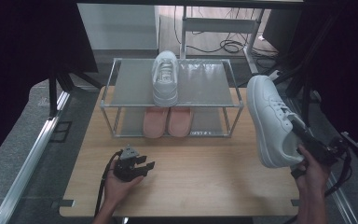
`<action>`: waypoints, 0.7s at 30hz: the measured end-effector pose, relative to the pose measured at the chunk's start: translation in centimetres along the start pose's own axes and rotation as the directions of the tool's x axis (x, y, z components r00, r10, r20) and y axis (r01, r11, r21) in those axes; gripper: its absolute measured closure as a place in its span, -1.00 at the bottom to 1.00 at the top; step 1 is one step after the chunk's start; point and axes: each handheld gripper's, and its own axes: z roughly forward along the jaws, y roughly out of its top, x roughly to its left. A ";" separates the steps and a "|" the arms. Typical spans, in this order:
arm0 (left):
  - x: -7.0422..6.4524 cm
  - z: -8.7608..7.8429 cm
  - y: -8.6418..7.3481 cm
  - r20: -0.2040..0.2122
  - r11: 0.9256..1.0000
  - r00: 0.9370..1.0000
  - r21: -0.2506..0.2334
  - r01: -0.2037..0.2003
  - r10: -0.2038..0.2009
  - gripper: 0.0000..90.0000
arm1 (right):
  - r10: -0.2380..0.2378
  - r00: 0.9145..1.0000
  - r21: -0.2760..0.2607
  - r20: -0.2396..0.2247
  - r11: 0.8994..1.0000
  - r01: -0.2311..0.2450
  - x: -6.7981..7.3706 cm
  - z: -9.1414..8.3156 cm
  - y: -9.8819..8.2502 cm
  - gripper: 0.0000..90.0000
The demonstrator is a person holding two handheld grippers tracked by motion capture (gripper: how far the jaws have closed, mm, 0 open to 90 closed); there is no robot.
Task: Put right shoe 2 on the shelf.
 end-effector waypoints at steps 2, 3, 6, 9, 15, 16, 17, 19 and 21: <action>0.0 0.0 0.0 0.001 1.000 1.000 0.000 0.001 -0.001 0.20 | -0.006 1.000 -0.005 -0.008 1.000 0.006 0.4 0.3 0.2 0.83; 0.0 0.0 0.0 0.000 1.000 1.000 0.000 -0.001 0.001 0.20 | -0.006 1.000 -0.009 -0.013 1.000 0.006 0.7 0.5 0.3 0.83; 0.0 0.1 0.0 0.001 1.000 1.000 0.001 0.001 -0.001 0.20 | -0.007 1.000 -0.014 -0.024 1.000 0.006 1.4 1.0 0.7 0.83; 0.0 0.1 0.0 0.003 1.000 1.000 0.001 0.001 -0.001 0.20 | -0.007 0.999 -0.010 -0.036 1.000 0.006 2.2 1.8 1.0 0.83; 0.0 0.1 0.0 0.003 1.000 1.000 0.000 0.005 -0.005 0.20 | -0.012 0.998 0.003 -0.058 1.000 0.012 3.6 3.6 1.2 0.83; 0.0 0.1 0.0 0.004 1.000 1.000 0.000 0.005 -0.005 0.20 | -0.009 0.998 0.004 -0.061 1.000 0.009 3.8 3.9 1.2 0.83; 0.0 0.0 0.0 0.004 1.000 1.000 -0.001 0.005 -0.005 0.20 | -0.006 0.998 0.003 -0.066 1.000 0.006 4.0 4.2 1.3 0.83; 0.0 0.0 0.0 0.005 1.000 1.000 -0.002 0.006 -0.006 0.20 | -0.003 0.997 0.002 -0.072 1.000 0.004 4.4 4.8 1.4 0.83; 0.0 0.0 0.0 0.005 1.000 1.000 -0.002 0.006 -0.006 0.20 | -0.001 0.997 0.003 -0.074 1.000 0.001 4.8 5.3 1.5 0.83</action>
